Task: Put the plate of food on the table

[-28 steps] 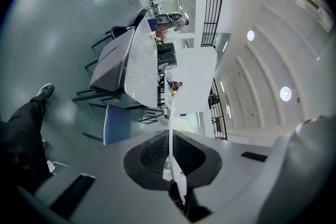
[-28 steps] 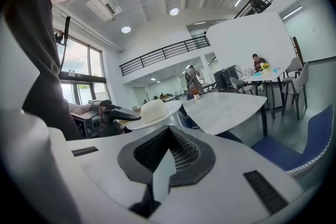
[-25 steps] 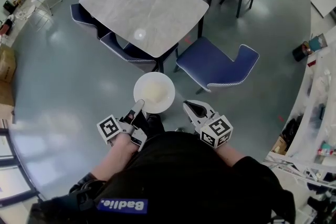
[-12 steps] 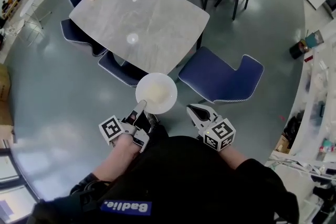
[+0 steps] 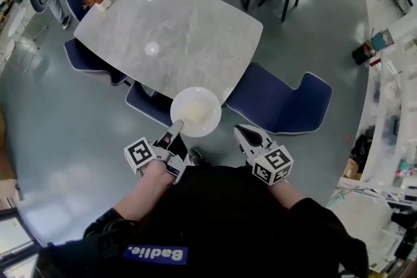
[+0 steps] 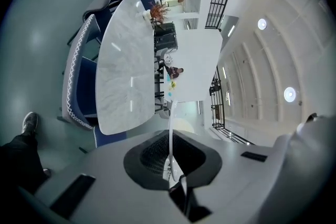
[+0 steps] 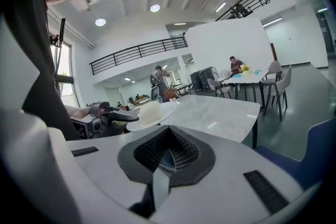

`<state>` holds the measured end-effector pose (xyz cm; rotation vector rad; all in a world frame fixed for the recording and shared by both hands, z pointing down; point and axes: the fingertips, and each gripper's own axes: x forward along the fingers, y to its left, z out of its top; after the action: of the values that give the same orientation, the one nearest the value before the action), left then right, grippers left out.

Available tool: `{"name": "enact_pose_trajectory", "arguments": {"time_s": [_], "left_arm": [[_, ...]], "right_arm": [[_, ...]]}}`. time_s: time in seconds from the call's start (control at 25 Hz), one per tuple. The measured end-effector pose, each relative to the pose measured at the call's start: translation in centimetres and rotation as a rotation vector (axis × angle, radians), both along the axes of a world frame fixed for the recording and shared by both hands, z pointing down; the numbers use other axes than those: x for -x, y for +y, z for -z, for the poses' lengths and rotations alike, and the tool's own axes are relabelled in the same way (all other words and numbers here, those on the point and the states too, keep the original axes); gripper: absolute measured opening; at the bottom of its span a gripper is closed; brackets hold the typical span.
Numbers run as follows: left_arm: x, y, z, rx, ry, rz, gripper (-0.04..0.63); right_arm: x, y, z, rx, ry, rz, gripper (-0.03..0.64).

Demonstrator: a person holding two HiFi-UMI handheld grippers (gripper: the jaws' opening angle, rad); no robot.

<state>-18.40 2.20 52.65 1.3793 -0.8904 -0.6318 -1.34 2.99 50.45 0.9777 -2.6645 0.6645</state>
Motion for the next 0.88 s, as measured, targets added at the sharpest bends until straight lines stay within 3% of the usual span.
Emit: {"name": "enact_pose_trajectory", "arguments": {"time_s": [0.32,0.88], "left_arm": [[2.9,-4.4,-0.8,-0.003,-0.011,-0.012,0.015],[0.3,-9.9,-2.3,0.024,-0.036,0.051,0.015]], "right_arm": [[2.7,-2.5,0.2,-0.004,0.004,-0.016,0.011],[-0.2,-8.9,-0.2,0.004,-0.057,0.033,0.011]]}}
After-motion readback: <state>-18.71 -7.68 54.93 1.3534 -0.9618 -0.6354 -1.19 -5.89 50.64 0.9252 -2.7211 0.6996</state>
